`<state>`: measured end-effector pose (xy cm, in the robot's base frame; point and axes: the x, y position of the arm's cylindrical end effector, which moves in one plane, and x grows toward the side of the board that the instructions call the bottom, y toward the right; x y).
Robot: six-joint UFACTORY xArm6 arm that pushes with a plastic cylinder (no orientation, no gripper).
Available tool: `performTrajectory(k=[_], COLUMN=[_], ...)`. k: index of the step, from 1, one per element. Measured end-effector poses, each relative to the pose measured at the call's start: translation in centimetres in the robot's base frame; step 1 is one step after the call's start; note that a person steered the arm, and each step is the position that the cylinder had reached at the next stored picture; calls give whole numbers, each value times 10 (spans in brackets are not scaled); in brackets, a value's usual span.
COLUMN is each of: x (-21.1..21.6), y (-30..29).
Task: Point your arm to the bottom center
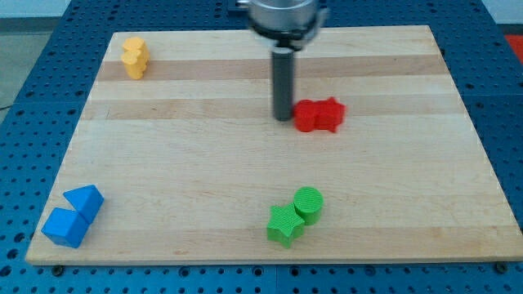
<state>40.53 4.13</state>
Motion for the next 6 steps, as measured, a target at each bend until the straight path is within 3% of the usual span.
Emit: performTrajectory(k=[1,2,5,6], x=[1,6,96,101], y=[35,5,13,37])
